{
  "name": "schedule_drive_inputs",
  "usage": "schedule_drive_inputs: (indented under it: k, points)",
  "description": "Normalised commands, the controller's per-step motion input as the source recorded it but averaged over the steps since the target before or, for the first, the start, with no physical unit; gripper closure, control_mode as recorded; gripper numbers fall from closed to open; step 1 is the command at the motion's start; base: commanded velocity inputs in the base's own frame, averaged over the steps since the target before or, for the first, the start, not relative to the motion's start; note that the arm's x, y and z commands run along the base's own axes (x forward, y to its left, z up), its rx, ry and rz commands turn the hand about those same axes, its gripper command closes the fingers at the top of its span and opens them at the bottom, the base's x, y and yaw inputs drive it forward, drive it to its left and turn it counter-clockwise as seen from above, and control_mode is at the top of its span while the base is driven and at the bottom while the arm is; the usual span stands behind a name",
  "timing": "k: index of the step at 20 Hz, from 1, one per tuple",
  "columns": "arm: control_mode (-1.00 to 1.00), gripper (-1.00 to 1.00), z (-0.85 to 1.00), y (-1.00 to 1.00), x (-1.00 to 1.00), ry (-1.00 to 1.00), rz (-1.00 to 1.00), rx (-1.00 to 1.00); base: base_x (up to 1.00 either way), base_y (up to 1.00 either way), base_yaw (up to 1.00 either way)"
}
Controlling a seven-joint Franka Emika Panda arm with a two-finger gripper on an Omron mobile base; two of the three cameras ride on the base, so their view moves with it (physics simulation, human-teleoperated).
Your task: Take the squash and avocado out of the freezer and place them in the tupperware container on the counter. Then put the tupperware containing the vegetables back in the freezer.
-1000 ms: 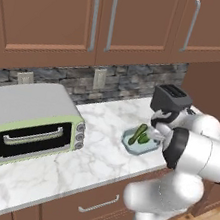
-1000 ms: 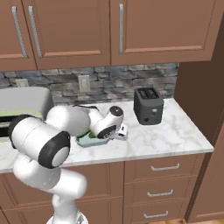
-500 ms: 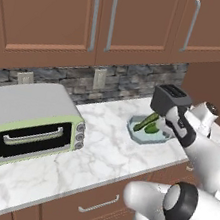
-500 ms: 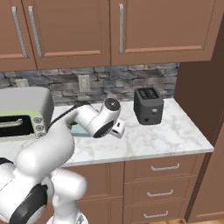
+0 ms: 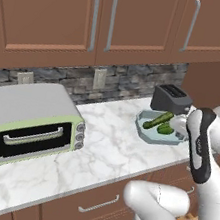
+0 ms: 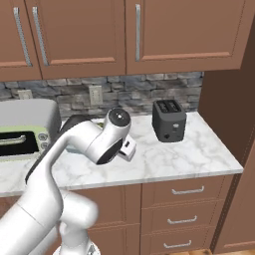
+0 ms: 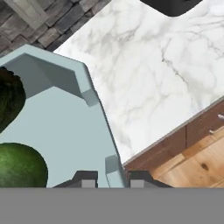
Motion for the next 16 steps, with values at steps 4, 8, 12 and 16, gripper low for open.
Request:
schedule_drive_inputs:
  k: [4,8,12,16]
  points:
    - [-1.0,1.0,0.41,0.07,-0.7,0.07,-0.02,0.0,0.0,0.0,0.0]
    - [-1.0,1.0,0.23,0.06,-0.65,0.1,-0.01,0.0,0.0,0.0,0.0]
    - [-1.0,1.0,0.24,0.2,-0.47,0.1,-0.01,0.0,0.0,0.0,0.0]
    - [1.0,1.0,0.13,0.17,-0.22,0.01,-0.01,0.0,-0.22,0.23,-0.02]
